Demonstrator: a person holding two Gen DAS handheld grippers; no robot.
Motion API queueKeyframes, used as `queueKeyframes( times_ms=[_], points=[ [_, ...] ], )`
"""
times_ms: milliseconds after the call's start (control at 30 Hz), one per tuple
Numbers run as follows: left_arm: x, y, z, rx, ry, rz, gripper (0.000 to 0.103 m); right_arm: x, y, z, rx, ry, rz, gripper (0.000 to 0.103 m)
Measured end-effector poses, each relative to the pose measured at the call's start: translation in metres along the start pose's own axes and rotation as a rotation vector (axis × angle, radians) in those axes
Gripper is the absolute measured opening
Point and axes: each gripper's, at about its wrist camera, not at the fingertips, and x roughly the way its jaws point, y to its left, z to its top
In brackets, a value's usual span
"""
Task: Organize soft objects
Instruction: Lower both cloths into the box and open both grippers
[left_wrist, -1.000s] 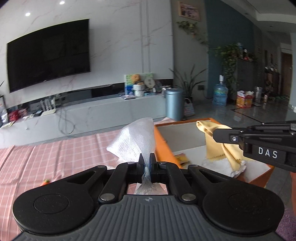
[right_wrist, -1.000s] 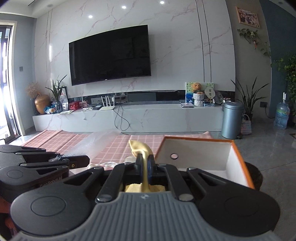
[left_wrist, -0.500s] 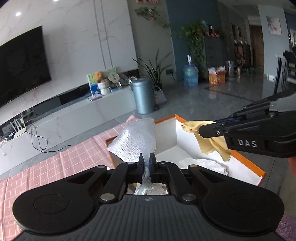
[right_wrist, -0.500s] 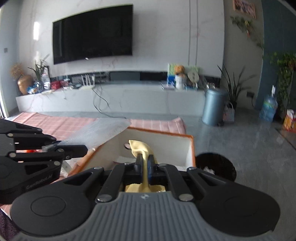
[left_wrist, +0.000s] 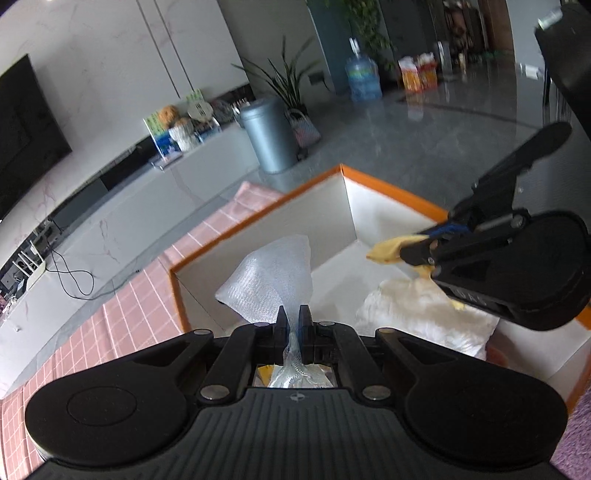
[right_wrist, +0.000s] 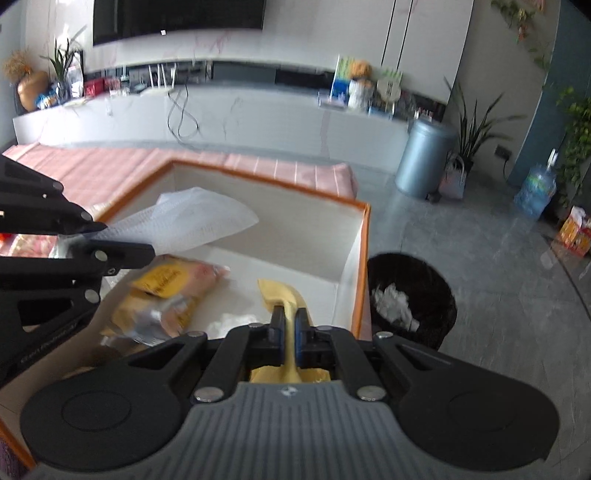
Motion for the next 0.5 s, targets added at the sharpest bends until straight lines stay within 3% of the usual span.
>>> queueKeyframes(
  times_ms=[200,267,400,467,500],
  points=[
    [0.015,-0.004,-0.004,0.027,0.078,-0.039,0.005,0.021,0.002,-0.002,-0.032,0.087,0.015,0.003],
    [0.017,-0.005,-0.005,0.028,0.086,-0.042,0.012,0.024,0.005,-0.002,-0.056,0.096,0.019,0.003],
    [0.014,-0.004,-0.008,0.025,0.083,-0.049,0.016,0.027,0.008,-0.001,-0.087,0.112,0.018,0.006],
    [0.013,-0.002,-0.007,0.013,0.076,-0.049,0.039,0.028,0.009,0.000,-0.092,0.112,0.016,0.009],
    [0.011,0.000,-0.009,0.003,0.069,-0.052,0.046,0.027,0.009,0.001,-0.091,0.111,0.016,0.017]
  ],
)
